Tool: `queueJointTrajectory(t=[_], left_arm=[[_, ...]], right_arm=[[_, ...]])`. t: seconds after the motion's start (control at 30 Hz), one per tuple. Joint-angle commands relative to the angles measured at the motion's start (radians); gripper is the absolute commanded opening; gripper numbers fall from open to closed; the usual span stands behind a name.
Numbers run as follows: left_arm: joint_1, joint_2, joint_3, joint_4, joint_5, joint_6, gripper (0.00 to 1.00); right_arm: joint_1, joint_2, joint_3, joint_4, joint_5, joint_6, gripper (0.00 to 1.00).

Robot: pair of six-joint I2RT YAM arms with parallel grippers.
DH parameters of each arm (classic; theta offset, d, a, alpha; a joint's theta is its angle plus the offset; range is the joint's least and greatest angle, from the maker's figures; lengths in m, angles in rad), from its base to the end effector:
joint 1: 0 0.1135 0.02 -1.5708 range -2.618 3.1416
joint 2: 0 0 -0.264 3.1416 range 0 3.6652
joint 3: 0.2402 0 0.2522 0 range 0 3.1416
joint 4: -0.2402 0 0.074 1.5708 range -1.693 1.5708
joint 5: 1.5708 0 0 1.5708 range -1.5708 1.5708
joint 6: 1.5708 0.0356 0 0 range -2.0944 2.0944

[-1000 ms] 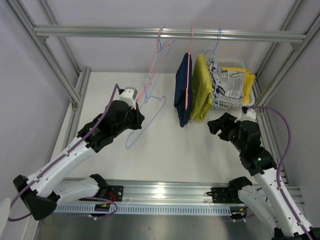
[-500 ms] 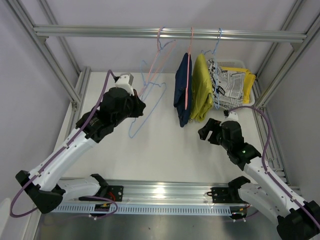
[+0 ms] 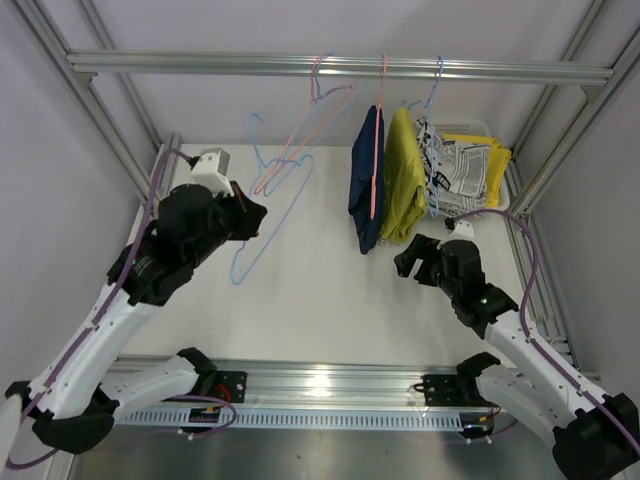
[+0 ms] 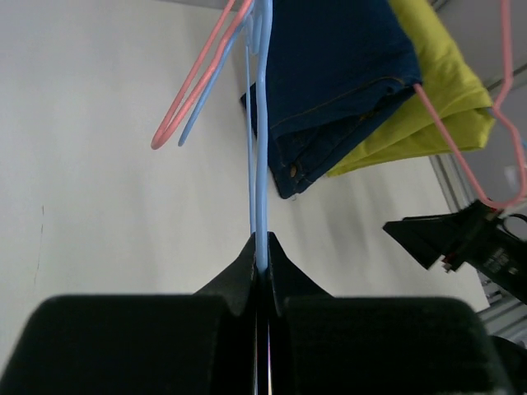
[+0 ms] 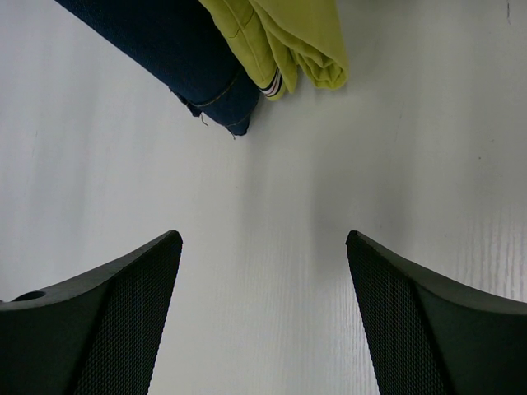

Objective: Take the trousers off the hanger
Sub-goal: Place the hanger at the clothesline.

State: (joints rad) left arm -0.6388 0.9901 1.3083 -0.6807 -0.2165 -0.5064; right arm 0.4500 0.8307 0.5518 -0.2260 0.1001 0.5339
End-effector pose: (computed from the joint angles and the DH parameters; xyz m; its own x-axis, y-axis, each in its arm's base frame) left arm 0.1577 -0.1076 0.4293 -0.4532 -0.2535 -0.8546 0.2302 0.8929 -0.3869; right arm 0.1724 0.0793 0.2458 -0.5551 0.2942 -0.7780 -0.0831 0.9111 0.4038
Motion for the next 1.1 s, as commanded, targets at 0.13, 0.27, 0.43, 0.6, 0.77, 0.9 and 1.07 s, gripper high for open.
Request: queueJointTrajectory(t=[0.13, 0.27, 0.43, 0.6, 0.77, 0.9, 1.07], left_arm=[[0.005, -0.108, 0.089, -0.049, 0.144, 0.084, 0.01], [-0.004, -0.111, 0.155, -0.14, 0.206, 0.127, 0.01], [-0.005, -0.113, 0.29, -0.247, 0.252, 0.193, 0.01], [-0.005, -0.168, 0.361, -0.249, 0.141, 0.233, 0.01], [-0.005, -0.182, 0.405, -0.247, 0.08, 0.264, 0.01], [-0.005, -0.186, 0.352, -0.232, 0.002, 0.266, 0.01], [-0.007, -0.2, 0.195, -0.162, -0.141, 0.244, 0.01]], right_arm=[[0.004, 0.024, -0.023, 0.091, -0.004, -0.005, 0.86], [0.006, 0.035, -0.023, 0.093, -0.002, -0.008, 0.86], [0.004, 0.056, -0.021, 0.103, -0.002, -0.011, 0.86], [0.006, 0.068, -0.023, 0.111, -0.008, -0.009, 0.86], [0.004, 0.08, -0.021, 0.114, -0.004, -0.015, 0.86], [0.004, 0.093, -0.023, 0.117, 0.0, -0.022, 0.87], [0.004, 0.096, -0.029, 0.125, 0.003, -0.022, 0.87]])
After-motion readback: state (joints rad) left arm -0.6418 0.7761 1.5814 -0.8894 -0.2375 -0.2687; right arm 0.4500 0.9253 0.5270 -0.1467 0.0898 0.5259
